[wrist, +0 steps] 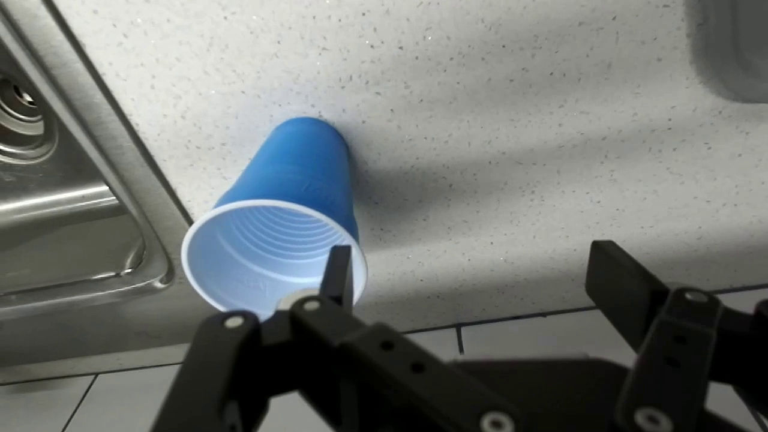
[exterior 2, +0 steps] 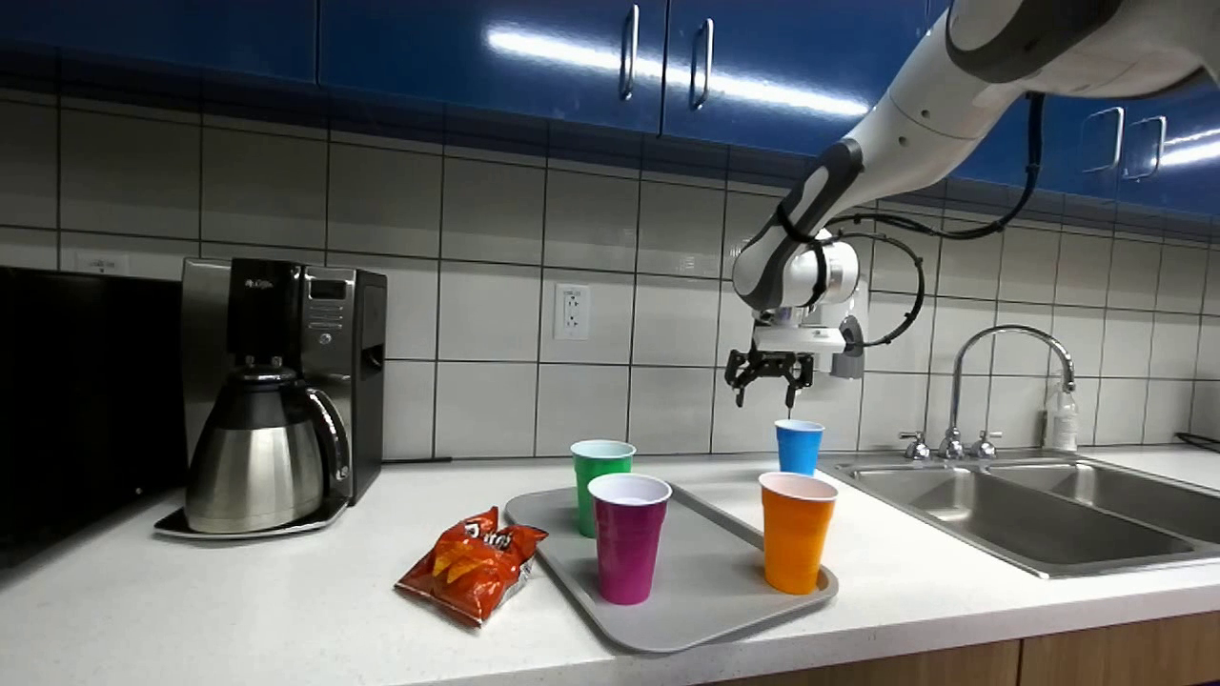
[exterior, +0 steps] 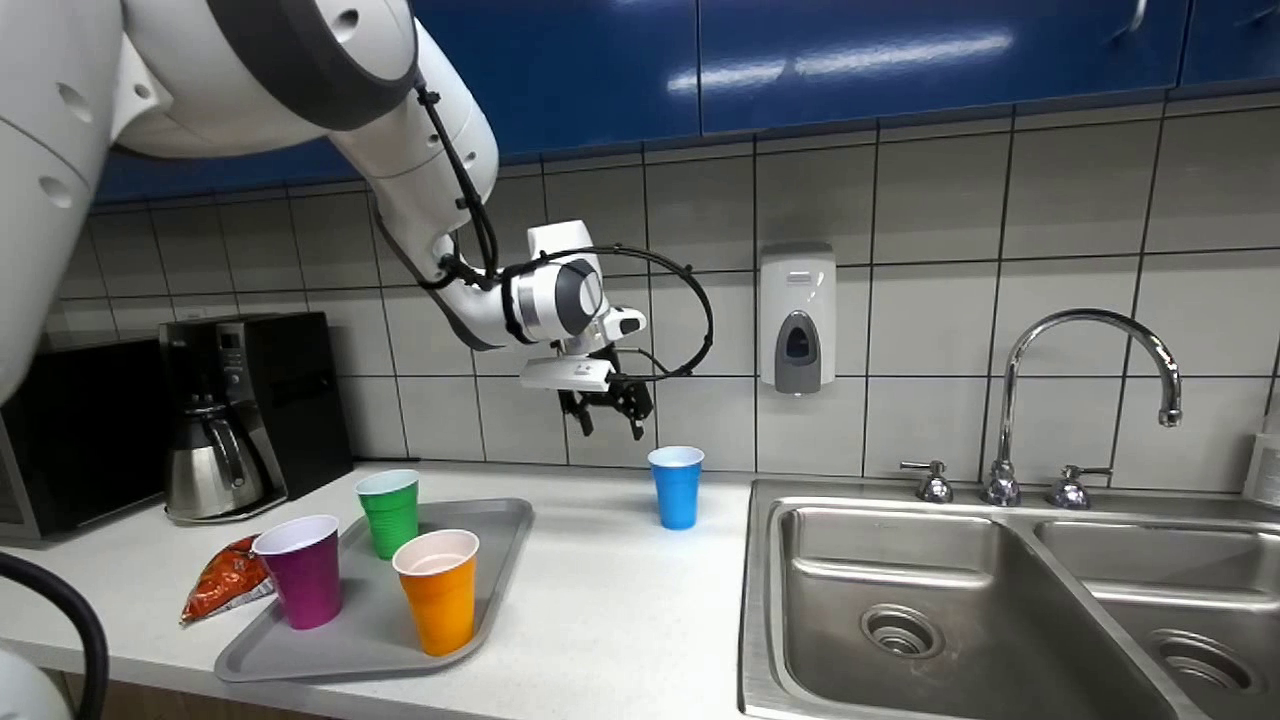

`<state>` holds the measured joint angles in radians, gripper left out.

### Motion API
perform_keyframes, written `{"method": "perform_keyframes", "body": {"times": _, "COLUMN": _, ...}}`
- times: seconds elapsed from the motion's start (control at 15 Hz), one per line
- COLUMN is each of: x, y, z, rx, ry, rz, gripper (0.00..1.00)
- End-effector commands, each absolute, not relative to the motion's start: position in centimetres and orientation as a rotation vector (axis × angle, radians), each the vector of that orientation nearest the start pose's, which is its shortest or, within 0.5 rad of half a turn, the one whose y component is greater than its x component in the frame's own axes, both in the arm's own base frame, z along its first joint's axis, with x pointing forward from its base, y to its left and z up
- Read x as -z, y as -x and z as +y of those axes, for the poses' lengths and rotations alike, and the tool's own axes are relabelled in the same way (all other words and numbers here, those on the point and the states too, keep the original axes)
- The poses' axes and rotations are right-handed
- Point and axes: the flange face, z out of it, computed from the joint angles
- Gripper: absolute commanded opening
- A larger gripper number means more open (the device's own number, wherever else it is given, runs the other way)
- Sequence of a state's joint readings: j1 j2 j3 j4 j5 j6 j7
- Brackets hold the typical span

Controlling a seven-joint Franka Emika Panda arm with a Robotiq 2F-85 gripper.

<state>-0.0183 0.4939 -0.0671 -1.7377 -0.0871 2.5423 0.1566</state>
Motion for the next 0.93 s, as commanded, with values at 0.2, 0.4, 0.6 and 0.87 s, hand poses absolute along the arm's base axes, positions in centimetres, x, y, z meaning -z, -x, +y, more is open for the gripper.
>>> {"method": "perform_keyframes", "body": {"times": 0.2, "x": -31.2, "y": -72.8, "z": -8.0, "rx": 0.446, "ry": 3.168, "rz": 0.236, "gripper": 1.0}}
{"method": "perform_keyframes", "body": {"times": 0.4, "x": -30.4, "y": -74.0, "z": -8.7, "rx": 0.431, "ry": 3.17, "rz": 0.226, "gripper": 1.0}}
{"method": "perform_keyframes", "body": {"times": 0.6, "x": -29.7, "y": -74.8, "z": -9.5, "rx": 0.412, "ry": 3.173, "rz": 0.224, "gripper": 1.0}}
{"method": "perform_keyframes", "body": {"times": 0.87, "x": -28.6, "y": -75.6, "z": -10.3, "rx": 0.38, "ry": 3.184, "rz": 0.226, "gripper": 1.0}}
